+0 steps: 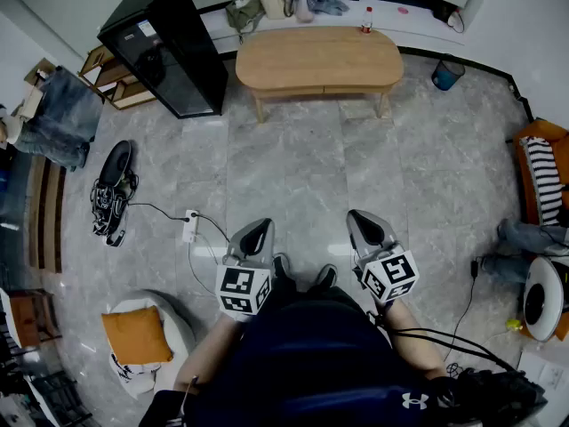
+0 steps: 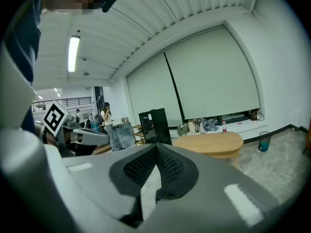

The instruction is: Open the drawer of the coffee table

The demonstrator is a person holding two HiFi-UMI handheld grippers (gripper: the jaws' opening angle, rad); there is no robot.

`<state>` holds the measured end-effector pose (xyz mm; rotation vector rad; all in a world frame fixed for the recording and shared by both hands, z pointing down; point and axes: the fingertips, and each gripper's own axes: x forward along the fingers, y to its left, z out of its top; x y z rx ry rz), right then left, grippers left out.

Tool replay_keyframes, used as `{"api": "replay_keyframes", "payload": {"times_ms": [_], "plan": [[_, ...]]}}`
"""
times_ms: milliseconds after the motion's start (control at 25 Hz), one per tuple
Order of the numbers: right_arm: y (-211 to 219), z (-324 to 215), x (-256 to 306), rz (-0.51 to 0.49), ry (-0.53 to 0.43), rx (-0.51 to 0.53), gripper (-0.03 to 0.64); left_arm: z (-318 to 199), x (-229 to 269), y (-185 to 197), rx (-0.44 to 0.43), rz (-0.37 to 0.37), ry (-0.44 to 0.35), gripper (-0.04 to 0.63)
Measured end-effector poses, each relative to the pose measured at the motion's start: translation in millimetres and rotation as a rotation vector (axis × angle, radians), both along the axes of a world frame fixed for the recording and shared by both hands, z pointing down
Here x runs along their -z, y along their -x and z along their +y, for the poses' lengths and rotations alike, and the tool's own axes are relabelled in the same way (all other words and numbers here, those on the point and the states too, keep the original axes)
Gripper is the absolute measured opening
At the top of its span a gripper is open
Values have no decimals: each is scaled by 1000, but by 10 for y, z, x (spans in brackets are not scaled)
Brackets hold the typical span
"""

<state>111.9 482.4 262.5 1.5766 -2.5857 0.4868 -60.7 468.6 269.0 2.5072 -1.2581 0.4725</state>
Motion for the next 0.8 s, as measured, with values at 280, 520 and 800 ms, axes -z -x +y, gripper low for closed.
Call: {"api": "replay_keyframes", "payload": {"times_ms": [280, 520, 800], "plan": [[380, -144, 70, 30, 17, -11, -2, -195, 77, 528, 12, 25, -12, 3], [782, -327, 156, 65, 17, -30, 0, -483, 88, 990, 2, 57, -24, 3], [983, -576, 290, 120, 3, -119, 0, -767, 9, 1364, -52, 76, -21, 3]]}}
